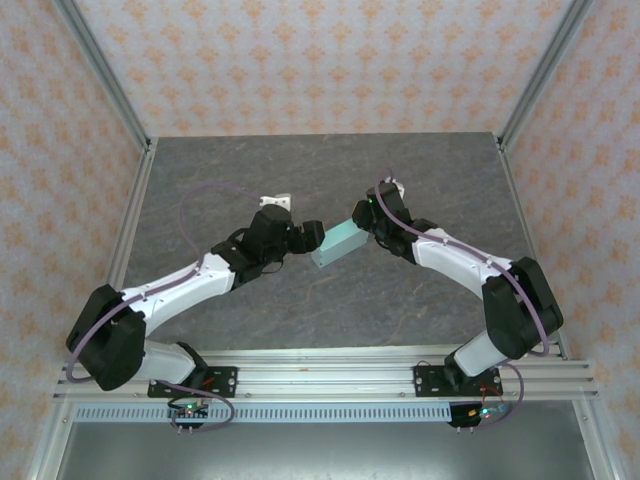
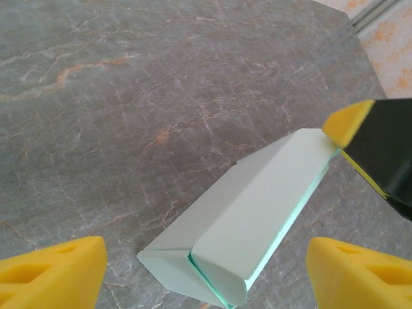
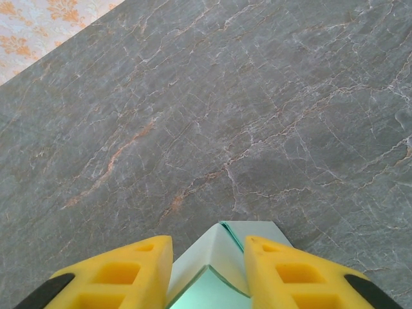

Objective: Fold the paper box

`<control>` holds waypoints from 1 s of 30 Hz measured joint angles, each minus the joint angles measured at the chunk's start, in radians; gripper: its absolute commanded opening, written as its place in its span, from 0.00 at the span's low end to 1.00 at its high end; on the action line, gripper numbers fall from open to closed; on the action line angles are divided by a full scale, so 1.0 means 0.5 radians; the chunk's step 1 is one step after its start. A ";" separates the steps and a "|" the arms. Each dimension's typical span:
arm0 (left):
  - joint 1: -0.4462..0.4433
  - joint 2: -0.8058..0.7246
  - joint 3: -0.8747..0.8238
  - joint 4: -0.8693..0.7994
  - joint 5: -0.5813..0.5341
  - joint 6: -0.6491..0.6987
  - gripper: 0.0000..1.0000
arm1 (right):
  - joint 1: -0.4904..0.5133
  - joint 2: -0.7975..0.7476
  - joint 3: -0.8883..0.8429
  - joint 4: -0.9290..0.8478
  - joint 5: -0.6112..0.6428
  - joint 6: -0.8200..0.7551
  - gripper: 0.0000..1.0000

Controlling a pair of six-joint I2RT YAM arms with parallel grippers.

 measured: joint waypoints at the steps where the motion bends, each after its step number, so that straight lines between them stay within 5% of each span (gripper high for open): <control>1: 0.010 0.022 0.005 0.000 0.006 -0.022 0.74 | 0.000 0.000 0.000 0.000 0.000 0.000 0.33; 17: 0.015 0.185 0.002 0.080 0.104 -0.204 0.60 | 0.005 -0.001 -0.002 0.000 0.012 0.002 0.33; 30: -0.159 0.228 -0.021 0.163 -0.199 -0.121 0.59 | 0.007 -0.001 -0.016 0.015 0.037 -0.015 0.31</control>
